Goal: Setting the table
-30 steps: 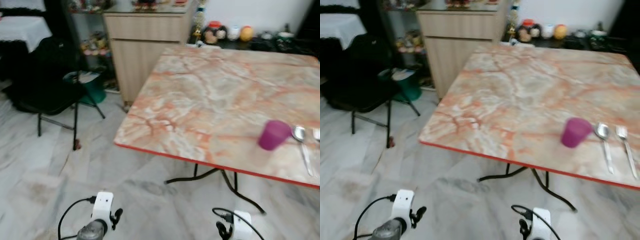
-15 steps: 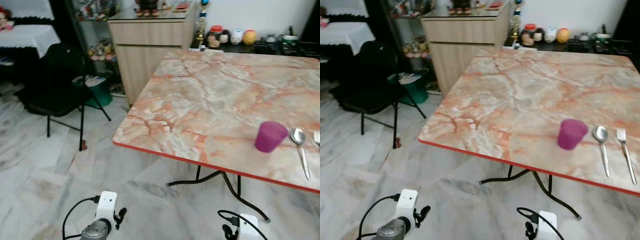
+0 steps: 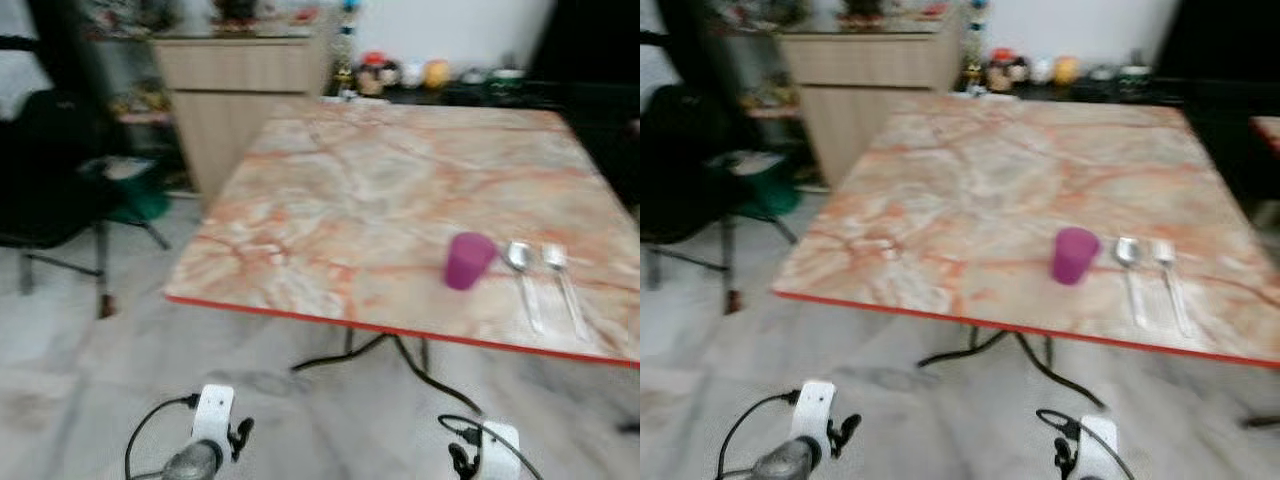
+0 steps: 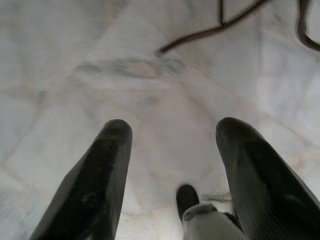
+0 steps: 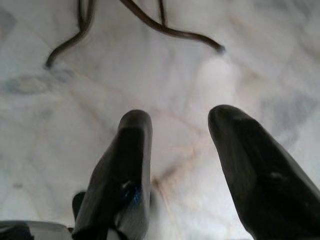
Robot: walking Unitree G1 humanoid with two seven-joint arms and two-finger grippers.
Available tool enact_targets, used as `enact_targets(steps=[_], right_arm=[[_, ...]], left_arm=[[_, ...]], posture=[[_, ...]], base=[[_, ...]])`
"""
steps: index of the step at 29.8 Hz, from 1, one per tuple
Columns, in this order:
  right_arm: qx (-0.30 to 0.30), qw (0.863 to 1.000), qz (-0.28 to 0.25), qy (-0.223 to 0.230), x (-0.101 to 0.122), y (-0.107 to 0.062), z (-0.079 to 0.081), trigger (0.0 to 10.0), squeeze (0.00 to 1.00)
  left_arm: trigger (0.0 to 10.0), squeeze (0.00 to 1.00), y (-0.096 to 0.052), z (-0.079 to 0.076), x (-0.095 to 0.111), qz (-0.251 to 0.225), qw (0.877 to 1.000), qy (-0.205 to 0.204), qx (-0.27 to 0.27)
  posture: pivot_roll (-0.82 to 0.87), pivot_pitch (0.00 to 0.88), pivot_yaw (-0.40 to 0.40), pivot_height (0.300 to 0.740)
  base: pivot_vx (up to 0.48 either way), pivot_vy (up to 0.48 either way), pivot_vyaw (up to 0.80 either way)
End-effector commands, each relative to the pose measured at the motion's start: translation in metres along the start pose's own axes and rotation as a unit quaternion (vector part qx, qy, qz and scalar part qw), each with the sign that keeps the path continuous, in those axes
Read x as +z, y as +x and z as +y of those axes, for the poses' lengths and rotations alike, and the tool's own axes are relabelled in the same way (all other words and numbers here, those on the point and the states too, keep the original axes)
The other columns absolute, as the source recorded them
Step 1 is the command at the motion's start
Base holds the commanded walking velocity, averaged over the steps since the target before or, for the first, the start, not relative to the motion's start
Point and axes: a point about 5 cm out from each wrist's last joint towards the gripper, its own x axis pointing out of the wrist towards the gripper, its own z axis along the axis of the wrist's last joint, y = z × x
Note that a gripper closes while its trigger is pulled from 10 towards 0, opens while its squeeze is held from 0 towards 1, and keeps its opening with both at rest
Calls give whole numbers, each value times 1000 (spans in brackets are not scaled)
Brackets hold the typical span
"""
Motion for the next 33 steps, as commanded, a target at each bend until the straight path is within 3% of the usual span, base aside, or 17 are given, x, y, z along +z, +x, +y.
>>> enact_targets(steps=[1,15,19,22,24,25,26,27,33], right_arm=[[-2,1000,-5,-1,3,1,-2,10000,0],[15,999,-31,-9,7,-1,-2,10000,0],[27,998,-34,-50,9,0,-1,10000,0],[18,998,-44,-44,11,0,-2,10000,0],[10,998,-63,-29,13,-1,-2,10000,0],[14,991,-132,-31,29,-4,-3,10000,0],[27,973,-225,-38,51,-12,-2,10000,0],[35,965,-255,-39,57,-16,0,10000,0],[53,958,-273,-69,56,-21,4,10000,0]], left_arm=[[10000,0,-1,-1,-3,5,1000,-2,1],[10000,0,-1,-1,-5,5,1000,-3,1],[10000,0,-1,-2,-5,5,1000,-6,2],[10000,0,-1,-2,-5,5,1000,-7,2],[10000,0,-1,-2,-5,6,1000,-6,1],[10000,0,-2,-2,-6,7,1000,-5,0],[10000,0,-2,-3,-7,9,1000,-4,-1],[10000,0,-2,-3,-7,9,1000,-4,0],[10000,0,-1,-2,-3,2,1000,-4,1]], posture=[[26,0,-4,740],[8,0,-20,740],[8,0,-22,740],[-4,0,-18,740],[-14,0,-13,740],[-20,0,-10,740],[-22,0,-9,740],[-22,0,-9,740],[-13,0,-10,740]], base=[[0,0,0],[0,0,0],[0,0,0],[0,0,0],[0,0,0],[0,0,0],[0,0,0],[0,0,0],[0,0,0]])
